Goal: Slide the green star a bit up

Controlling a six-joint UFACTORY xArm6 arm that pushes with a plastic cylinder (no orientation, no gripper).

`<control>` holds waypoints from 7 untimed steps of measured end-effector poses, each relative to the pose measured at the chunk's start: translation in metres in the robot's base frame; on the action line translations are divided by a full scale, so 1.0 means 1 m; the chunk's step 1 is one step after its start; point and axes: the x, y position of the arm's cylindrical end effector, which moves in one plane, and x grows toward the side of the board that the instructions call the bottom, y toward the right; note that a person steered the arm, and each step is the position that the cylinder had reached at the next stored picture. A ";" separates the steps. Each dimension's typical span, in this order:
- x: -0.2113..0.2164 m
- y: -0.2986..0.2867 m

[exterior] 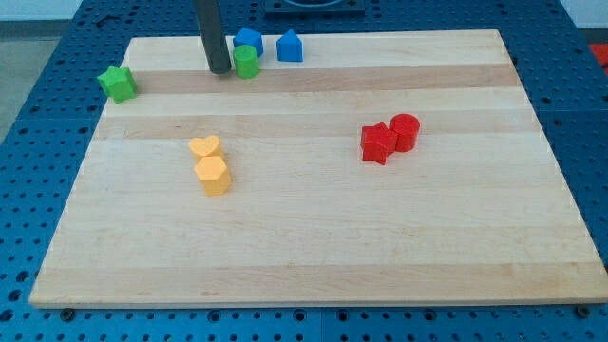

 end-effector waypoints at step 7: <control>0.066 -0.159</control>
